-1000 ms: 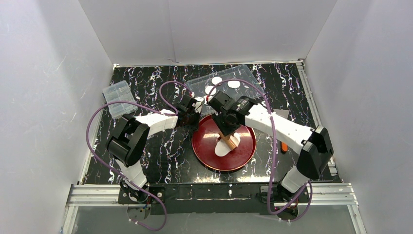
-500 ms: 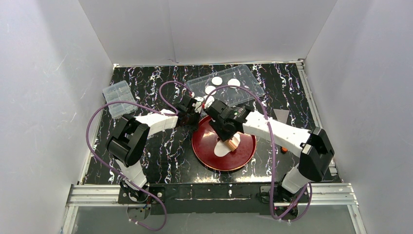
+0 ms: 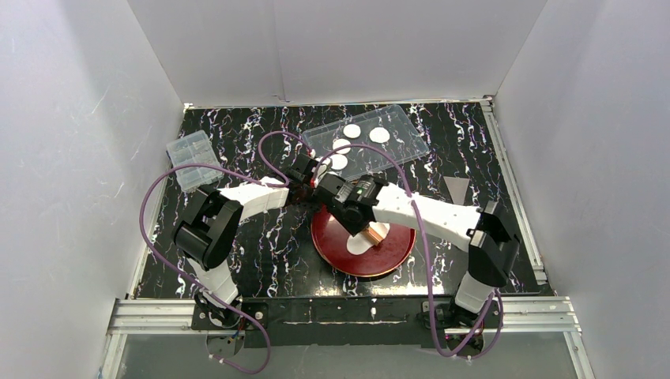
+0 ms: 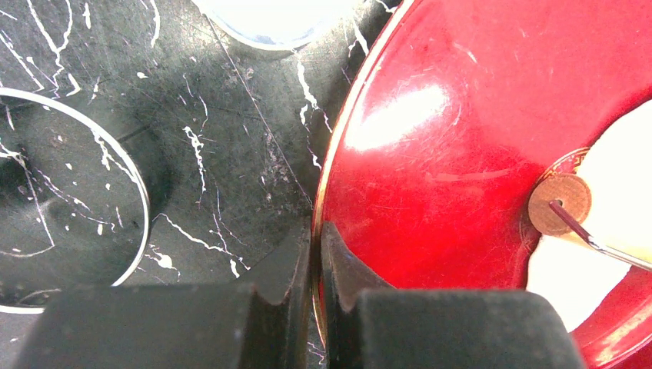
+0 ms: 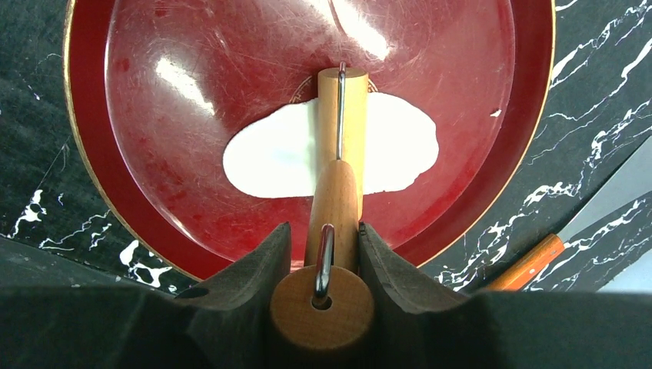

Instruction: Roll out the dumpling wrappers from the dough

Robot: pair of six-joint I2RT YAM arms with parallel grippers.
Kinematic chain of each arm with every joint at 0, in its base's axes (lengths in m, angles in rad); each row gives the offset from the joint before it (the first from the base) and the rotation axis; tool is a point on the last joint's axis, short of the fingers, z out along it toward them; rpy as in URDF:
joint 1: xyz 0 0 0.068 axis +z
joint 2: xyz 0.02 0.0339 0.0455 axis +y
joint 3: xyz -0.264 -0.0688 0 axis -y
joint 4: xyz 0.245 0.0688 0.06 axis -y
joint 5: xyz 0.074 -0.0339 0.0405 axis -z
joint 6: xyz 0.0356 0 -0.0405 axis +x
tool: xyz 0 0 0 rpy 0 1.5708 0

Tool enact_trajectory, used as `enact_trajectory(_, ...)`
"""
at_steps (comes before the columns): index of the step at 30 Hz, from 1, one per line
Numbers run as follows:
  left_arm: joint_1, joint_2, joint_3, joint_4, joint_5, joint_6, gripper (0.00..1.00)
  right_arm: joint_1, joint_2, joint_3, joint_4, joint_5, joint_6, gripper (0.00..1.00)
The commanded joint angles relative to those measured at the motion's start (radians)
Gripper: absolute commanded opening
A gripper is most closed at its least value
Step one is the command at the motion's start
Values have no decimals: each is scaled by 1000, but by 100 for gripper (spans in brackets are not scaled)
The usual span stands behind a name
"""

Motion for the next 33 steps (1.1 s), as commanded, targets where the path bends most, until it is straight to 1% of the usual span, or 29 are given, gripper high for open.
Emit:
enact_trajectory(1, 17, 26, -27, -81, -106, 47, 0, 61, 100, 8, 25, -239, 112, 1)
enact_trajectory(12, 17, 25, -28, -81, -104, 45, 0, 116, 114, 84, 0, -230, 120, 1)
enact_trajectory(25, 17, 27, -26, -81, -103, 45, 0, 139, 78, -10, 98, -320, 195, 1)
enact_trajectory(28, 18, 27, -26, -81, -103, 45, 0, 145, 78, -9, 103, -315, 201, 1)
enact_trajectory(33, 17, 26, -26, -83, -103, 45, 0, 145, 79, 5, 75, -261, 193, 1)
